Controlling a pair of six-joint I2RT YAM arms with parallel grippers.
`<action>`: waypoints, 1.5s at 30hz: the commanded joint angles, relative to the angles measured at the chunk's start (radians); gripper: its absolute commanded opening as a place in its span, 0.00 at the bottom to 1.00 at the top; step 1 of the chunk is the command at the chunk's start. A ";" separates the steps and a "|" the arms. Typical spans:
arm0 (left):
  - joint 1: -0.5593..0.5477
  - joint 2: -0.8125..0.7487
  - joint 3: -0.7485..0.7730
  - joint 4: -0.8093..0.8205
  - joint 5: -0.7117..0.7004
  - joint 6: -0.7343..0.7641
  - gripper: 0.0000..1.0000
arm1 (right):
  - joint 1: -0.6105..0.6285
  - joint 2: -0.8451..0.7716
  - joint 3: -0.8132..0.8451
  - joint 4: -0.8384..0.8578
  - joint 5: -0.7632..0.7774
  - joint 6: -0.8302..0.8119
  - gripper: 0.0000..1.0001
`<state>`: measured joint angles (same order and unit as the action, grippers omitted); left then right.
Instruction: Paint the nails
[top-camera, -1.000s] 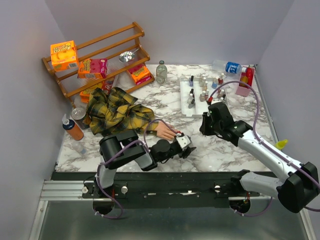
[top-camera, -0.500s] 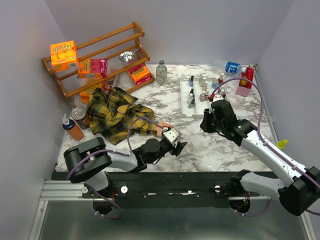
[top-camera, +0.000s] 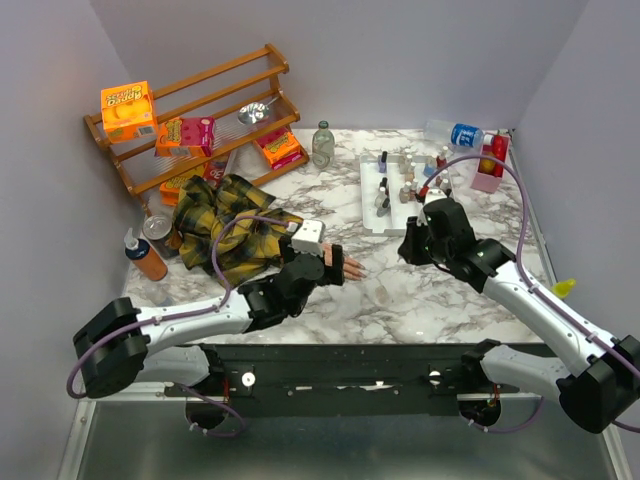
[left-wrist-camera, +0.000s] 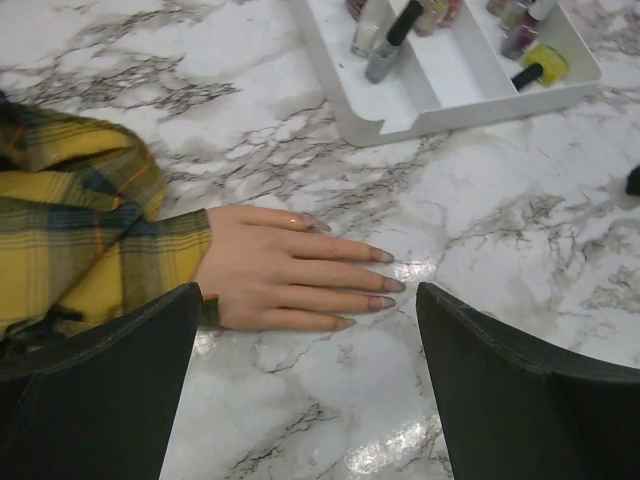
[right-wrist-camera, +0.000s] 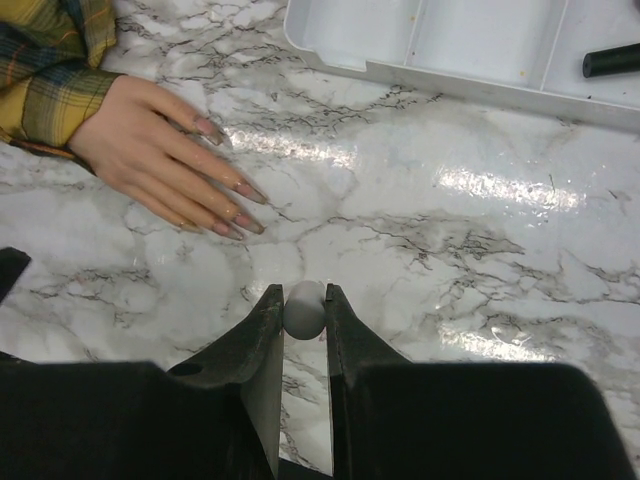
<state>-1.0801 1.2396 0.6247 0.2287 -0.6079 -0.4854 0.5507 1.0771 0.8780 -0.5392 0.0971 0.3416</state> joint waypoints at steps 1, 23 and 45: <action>0.072 -0.106 0.029 -0.262 -0.179 -0.269 0.99 | 0.006 -0.006 0.026 0.030 -0.030 -0.012 0.01; 0.377 0.380 0.583 -1.168 -0.159 -1.127 0.98 | 0.006 0.020 0.015 0.143 -0.143 -0.050 0.01; 0.494 0.506 0.471 -0.908 -0.003 -1.033 0.89 | 0.012 0.053 -0.220 0.638 -0.318 -0.042 0.01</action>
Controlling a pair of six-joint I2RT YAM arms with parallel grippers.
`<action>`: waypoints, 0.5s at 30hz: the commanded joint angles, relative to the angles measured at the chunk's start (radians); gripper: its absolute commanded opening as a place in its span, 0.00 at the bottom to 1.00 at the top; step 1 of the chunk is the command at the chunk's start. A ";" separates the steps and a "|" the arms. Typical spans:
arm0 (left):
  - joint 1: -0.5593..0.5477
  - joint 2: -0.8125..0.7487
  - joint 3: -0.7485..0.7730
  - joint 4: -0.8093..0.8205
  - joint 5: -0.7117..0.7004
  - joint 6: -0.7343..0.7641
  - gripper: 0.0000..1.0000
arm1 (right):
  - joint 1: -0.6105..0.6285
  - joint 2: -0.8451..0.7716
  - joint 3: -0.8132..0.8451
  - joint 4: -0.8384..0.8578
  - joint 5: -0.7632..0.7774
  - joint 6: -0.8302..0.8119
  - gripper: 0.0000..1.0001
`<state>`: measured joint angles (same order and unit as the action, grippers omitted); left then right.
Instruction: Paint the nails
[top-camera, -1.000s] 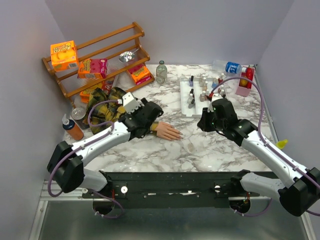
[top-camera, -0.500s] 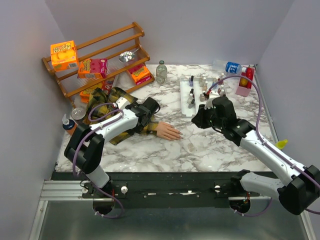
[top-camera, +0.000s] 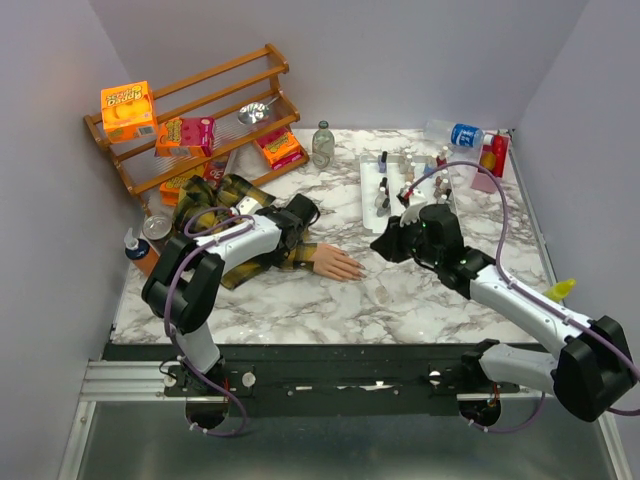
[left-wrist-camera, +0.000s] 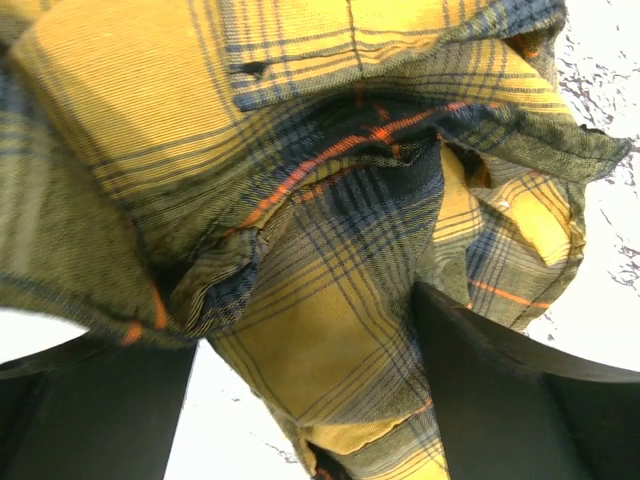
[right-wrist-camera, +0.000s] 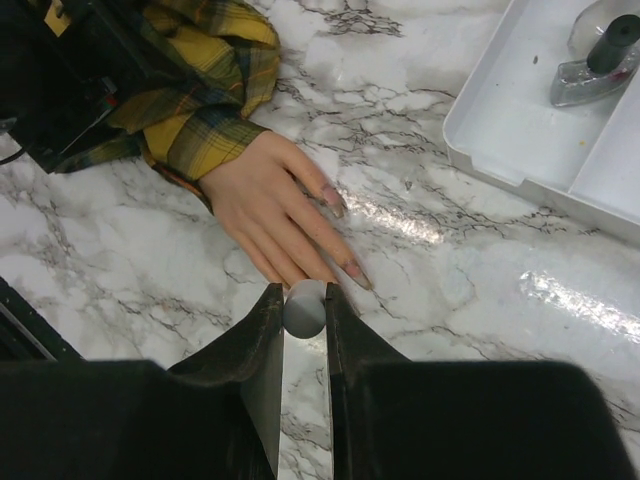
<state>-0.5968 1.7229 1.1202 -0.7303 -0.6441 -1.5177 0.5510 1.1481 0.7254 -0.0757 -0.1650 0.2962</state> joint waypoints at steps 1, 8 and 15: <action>0.015 0.026 -0.028 0.055 0.038 0.001 0.88 | 0.013 -0.021 -0.084 0.197 -0.060 0.004 0.01; 0.022 0.053 -0.040 0.091 0.052 0.017 0.72 | 0.056 -0.056 -0.198 0.329 -0.082 -0.005 0.01; 0.025 0.026 -0.068 0.114 0.064 0.033 0.59 | 0.141 -0.024 -0.233 0.390 -0.005 -0.037 0.01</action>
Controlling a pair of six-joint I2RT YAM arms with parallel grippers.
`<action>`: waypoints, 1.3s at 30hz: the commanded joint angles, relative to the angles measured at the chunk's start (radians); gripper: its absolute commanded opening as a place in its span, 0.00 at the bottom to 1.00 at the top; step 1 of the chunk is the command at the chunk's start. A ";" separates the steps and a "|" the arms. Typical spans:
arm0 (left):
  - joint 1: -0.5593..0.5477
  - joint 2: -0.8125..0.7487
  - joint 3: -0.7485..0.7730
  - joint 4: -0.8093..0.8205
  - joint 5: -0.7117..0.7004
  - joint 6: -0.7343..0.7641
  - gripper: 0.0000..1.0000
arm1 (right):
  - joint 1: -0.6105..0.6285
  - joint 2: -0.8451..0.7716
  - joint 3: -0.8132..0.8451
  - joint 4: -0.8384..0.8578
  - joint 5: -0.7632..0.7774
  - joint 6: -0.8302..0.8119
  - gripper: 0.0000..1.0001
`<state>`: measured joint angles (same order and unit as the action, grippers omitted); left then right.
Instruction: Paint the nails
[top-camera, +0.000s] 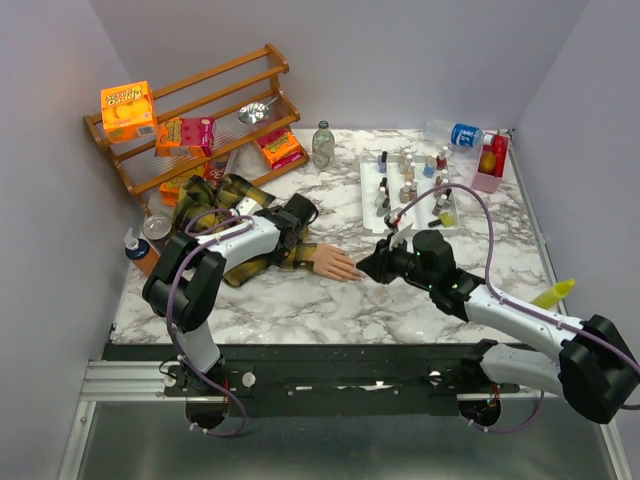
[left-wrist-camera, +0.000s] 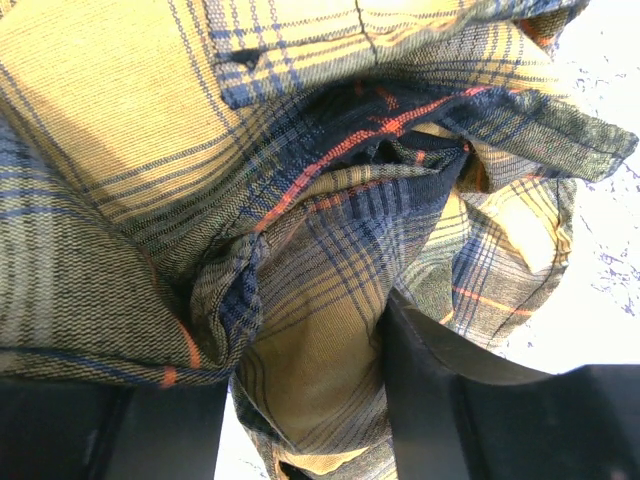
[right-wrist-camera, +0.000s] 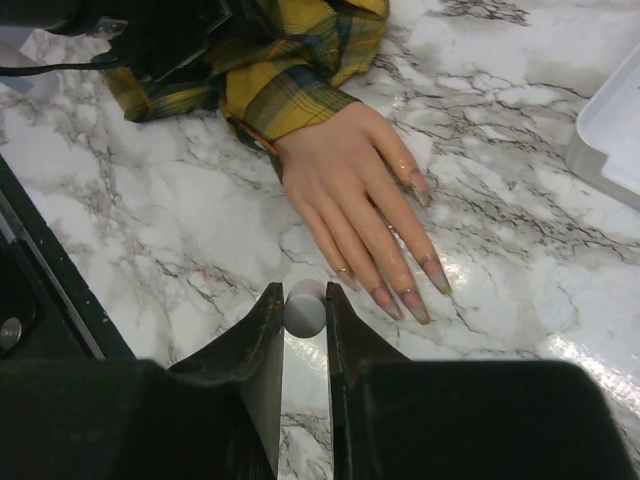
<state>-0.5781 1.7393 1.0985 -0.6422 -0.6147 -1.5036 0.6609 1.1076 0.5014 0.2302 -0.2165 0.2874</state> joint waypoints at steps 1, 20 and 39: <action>0.006 0.005 -0.048 0.029 0.036 0.022 0.59 | 0.032 0.044 -0.004 0.084 0.051 -0.030 0.01; 0.007 0.026 -0.037 0.030 0.036 0.039 0.56 | 0.101 0.247 0.106 0.035 0.123 -0.063 0.01; 0.007 0.026 -0.037 0.035 0.038 0.040 0.54 | 0.115 0.334 0.155 -0.019 0.149 -0.068 0.01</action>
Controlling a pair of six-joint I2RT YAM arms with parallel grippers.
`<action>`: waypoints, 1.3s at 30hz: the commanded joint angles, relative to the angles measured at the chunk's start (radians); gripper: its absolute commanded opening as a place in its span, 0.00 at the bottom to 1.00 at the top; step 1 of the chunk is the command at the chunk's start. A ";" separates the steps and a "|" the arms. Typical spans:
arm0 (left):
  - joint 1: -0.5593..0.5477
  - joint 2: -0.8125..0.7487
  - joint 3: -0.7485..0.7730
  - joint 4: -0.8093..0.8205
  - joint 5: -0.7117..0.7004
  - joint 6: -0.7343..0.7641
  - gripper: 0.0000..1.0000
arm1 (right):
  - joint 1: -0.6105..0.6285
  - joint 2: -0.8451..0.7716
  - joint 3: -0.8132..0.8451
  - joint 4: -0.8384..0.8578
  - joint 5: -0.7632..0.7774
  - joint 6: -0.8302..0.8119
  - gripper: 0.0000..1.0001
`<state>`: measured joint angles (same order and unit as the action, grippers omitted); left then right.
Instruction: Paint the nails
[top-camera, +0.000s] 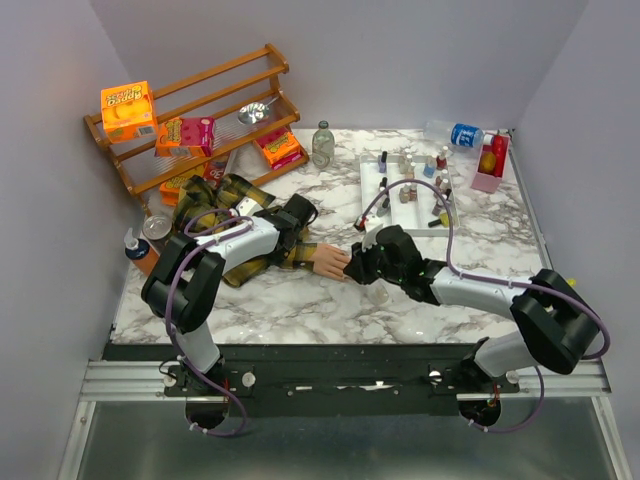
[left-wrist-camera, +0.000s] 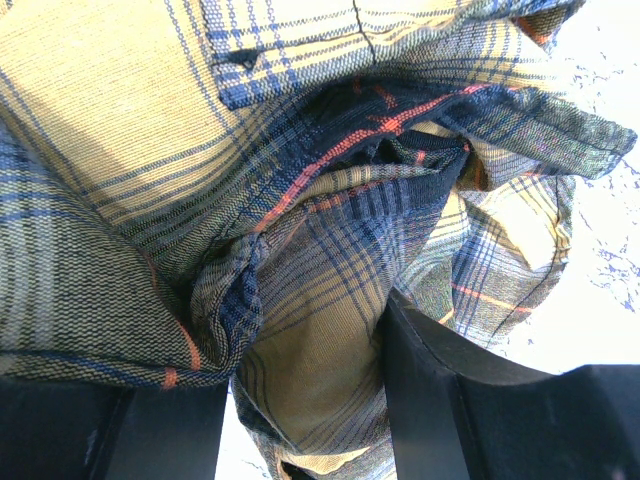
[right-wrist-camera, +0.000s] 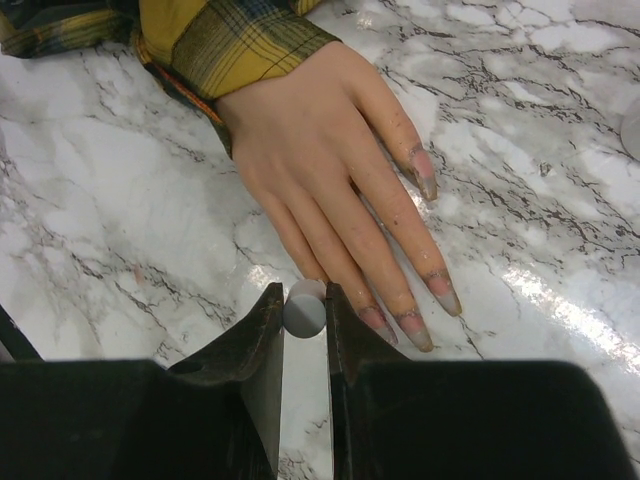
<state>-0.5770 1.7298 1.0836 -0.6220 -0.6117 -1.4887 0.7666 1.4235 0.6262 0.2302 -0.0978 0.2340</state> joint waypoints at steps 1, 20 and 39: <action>0.006 0.036 -0.022 0.016 0.035 0.027 0.54 | 0.010 0.022 0.033 -0.020 0.030 -0.015 0.01; 0.006 0.036 -0.022 0.015 0.035 0.027 0.53 | 0.011 0.049 0.046 -0.046 0.044 -0.015 0.01; 0.006 0.034 -0.024 0.015 0.032 0.027 0.53 | 0.013 0.038 0.043 -0.063 0.072 -0.016 0.01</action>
<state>-0.5770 1.7298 1.0836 -0.6220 -0.6117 -1.4883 0.7670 1.4685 0.6559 0.1822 -0.0605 0.2337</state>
